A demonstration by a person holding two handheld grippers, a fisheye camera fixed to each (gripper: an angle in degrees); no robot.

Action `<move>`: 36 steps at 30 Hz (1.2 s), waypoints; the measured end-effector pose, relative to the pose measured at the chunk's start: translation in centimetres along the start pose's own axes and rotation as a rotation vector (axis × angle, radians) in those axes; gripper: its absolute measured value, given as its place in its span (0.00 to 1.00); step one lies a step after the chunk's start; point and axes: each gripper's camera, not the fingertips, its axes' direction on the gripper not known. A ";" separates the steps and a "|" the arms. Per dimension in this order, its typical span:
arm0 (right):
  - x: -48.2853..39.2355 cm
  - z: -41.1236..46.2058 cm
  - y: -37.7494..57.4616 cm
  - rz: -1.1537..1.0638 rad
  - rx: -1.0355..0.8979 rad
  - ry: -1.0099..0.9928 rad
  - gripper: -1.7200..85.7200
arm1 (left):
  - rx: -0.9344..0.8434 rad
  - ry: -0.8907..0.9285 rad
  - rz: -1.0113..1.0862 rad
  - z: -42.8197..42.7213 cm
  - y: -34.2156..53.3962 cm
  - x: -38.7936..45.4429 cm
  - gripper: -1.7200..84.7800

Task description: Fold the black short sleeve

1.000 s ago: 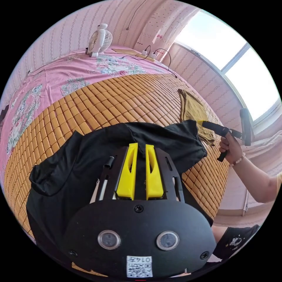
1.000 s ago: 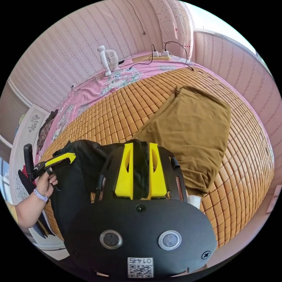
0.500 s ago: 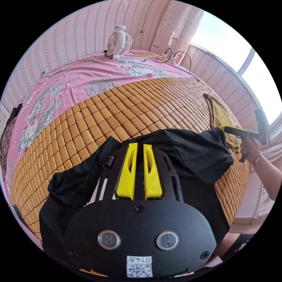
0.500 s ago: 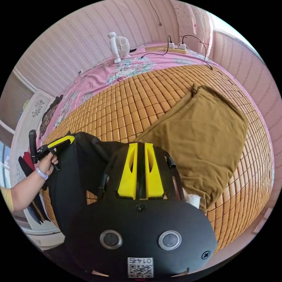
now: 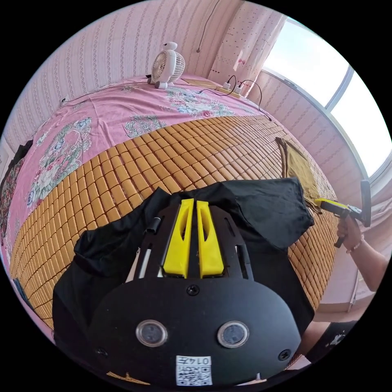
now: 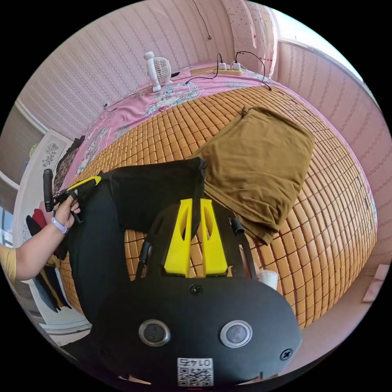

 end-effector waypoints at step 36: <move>-56.1 6.8 -1.5 -1.017 -0.254 -0.420 0.06 | 0.197 -0.250 -0.888 -27.3 40.2 -17.2 0.09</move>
